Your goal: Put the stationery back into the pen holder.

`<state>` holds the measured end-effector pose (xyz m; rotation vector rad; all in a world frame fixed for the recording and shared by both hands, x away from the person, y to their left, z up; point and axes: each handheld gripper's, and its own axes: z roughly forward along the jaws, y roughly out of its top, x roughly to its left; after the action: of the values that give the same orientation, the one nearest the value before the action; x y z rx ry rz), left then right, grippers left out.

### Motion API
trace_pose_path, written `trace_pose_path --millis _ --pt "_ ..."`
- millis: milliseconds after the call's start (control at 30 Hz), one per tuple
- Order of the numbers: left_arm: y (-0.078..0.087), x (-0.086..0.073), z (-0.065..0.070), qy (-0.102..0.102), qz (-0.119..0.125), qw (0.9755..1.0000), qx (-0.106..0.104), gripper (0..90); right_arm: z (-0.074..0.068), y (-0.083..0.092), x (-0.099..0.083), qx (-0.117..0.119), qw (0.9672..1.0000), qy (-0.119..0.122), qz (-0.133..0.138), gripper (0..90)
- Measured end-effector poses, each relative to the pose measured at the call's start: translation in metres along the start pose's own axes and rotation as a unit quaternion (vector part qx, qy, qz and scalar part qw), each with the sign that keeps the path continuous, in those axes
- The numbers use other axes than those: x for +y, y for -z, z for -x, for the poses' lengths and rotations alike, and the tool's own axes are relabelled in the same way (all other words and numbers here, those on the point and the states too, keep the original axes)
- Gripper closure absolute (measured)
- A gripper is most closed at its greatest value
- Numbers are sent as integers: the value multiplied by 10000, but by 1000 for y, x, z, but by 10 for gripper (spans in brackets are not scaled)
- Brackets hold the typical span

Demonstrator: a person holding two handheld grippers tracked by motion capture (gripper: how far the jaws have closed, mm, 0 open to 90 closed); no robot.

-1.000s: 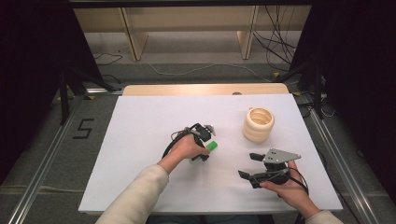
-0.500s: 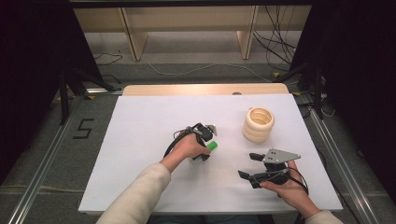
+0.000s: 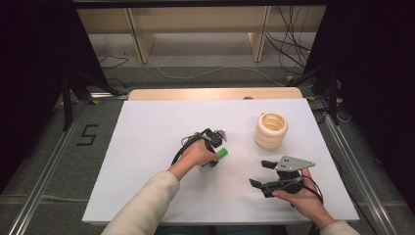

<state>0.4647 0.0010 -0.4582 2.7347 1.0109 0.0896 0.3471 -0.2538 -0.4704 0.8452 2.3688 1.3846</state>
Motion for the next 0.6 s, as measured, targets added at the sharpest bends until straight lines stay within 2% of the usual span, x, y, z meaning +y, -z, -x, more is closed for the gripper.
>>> trace_pose_path --millis 67,233,300,367,500,533,600 --pt "0 0 1 19 6 10000 11 659 0 0 0 0 10000 -1 -2 189" --pt "1 -1 2 -54 -19 10000 77 662 0 0 0 -2 10000 0 -4 189" --pt "1 -2 2 51 72 9999 79 662 0 0 0 -2 10000 2 -3 189" --pt "1 -4 1 28 114 9999 68 663 0 0 0 0 10000 9 -10 189" --pt "2 -11 2 79 408 9991 104 663 0 0 0 -2 10000 1 -15 189" --pt "3 -13 2 51 461 9989 74 663 0 0 0 -2 10000 -2 -12 189" --pt "6 -18 3 64 735 9973 -32 663 0 0 0 -4 10000 -6 -14 189"
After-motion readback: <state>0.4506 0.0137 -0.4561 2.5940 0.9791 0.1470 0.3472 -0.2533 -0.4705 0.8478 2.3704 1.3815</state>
